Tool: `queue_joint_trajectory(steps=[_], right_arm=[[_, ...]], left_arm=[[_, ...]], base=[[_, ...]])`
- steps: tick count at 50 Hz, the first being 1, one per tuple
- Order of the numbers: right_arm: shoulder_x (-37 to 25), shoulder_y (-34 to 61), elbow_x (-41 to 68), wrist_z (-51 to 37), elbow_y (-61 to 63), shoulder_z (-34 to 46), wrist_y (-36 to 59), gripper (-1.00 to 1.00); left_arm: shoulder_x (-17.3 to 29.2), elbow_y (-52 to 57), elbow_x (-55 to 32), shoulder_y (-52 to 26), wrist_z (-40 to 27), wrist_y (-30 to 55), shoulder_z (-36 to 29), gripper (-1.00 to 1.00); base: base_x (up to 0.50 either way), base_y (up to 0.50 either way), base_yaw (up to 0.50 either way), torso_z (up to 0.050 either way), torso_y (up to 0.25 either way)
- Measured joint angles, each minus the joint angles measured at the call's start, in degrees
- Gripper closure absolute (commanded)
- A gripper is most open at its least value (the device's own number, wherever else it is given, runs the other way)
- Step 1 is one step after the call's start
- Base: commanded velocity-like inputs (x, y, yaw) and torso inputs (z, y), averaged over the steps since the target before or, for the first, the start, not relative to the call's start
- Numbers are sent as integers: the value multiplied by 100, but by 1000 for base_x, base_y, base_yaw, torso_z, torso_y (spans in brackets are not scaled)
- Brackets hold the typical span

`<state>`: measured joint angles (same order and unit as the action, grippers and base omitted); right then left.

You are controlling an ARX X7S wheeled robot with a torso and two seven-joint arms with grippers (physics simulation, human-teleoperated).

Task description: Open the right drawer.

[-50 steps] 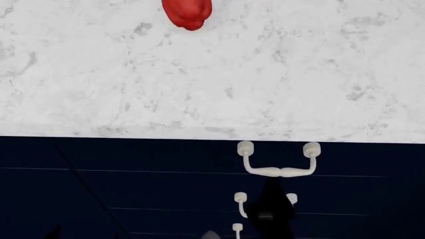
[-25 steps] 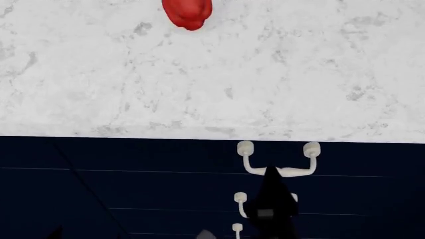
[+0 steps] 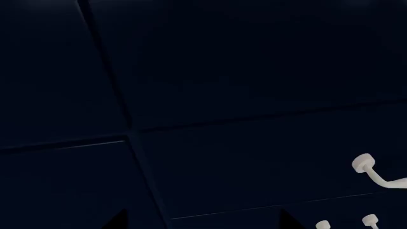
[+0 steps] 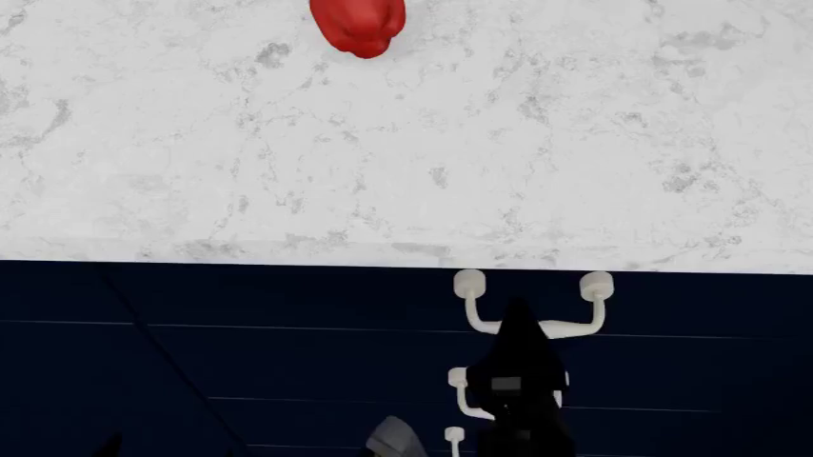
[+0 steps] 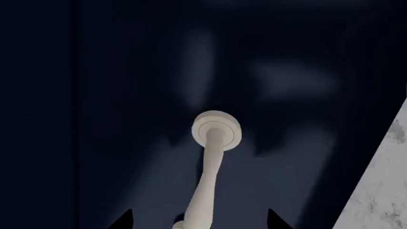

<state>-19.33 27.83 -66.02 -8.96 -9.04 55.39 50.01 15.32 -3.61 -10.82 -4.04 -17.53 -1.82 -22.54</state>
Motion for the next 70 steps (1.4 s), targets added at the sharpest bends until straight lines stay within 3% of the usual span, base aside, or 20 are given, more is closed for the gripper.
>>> queue_joint_trajectory(steps=[32,33,54,70], right_arm=[[313,586,691,-524,-1230,-373,-505,-100],[322,594,711,-543,-1256,-380,-526,100],[309,598,690,-744,-1209,-518,-718,100],[-9,255,610,-433,-482,-400,-523,100]], left_arm=[[39,4,-14,-20,-43,31,-88,-100],[41,7,-16,-20,-44,32,-90,-100],[66,-10,-39,-33,-58,3,-132,-100],[79,-24,-62,-46,-82,-9,-152,-100]], base=[[0,0,0,0,0],[0,0,0,0,0],[3,0,2,0,0],[-1,1,1,0,0]])
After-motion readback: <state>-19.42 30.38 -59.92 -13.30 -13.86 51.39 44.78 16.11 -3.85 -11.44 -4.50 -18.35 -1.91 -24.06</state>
